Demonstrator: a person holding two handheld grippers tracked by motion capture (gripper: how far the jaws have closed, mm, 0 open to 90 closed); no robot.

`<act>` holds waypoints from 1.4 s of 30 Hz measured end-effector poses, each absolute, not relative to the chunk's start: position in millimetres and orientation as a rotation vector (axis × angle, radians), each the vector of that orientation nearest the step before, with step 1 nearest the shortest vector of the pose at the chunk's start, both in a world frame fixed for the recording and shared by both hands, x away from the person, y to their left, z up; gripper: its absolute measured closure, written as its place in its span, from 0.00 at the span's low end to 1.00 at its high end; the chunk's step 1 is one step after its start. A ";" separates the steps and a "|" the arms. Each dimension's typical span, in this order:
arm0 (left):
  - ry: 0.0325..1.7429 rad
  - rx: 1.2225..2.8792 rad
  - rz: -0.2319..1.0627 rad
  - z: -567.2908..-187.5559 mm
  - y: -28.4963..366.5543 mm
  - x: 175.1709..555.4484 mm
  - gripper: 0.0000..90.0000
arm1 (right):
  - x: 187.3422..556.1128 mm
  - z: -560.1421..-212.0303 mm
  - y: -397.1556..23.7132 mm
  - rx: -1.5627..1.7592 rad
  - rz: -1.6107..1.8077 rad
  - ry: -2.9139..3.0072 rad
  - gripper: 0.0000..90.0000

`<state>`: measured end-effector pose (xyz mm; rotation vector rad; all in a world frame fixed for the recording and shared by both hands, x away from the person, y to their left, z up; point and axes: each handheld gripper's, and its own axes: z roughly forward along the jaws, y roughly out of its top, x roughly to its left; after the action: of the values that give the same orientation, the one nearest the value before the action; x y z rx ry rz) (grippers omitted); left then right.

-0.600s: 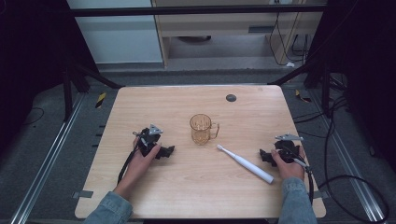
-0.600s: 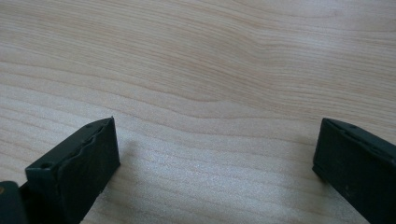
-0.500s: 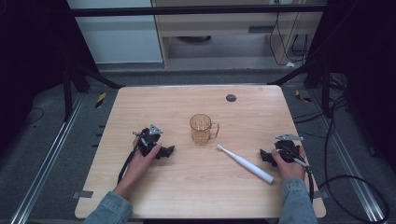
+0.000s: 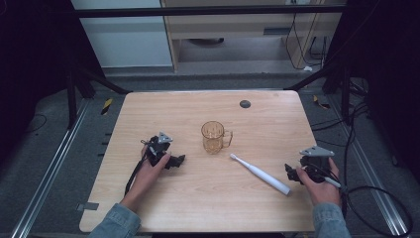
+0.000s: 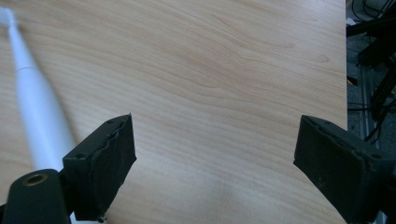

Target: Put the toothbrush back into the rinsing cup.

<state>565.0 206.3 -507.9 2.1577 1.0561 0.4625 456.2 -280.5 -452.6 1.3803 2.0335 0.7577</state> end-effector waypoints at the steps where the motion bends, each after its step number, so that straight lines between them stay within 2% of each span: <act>1: 1.056 2.158 0.462 -508.0 206.3 565.0 0.00 | 452.8 -450.1 -279.4 1.374 0.755 2.041 0.14; 10: 1.056 2.158 0.462 -508.0 206.3 565.0 0.00 | 435.9 -442.4 -260.3 1.322 0.726 2.149 0.18; 16: 1.056 2.158 0.462 -507.9 206.3 565.0 0.00 | 435.2 -441.9 -243.4 1.277 0.700 2.224 0.24; 27: 1.057 2.156 0.462 -508.0 206.2 565.0 0.00 | 451.9 -436.8 -212.0 1.200 0.628 2.355 0.37; 42: 1.055 2.158 0.463 -507.9 206.4 565.1 0.00 | 474.9 -427.4 -183.2 1.118 0.570 2.473 0.42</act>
<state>565.1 206.4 -507.9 2.1583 1.0548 0.4627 474.9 -183.2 -427.4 1.1179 2.4726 0.5705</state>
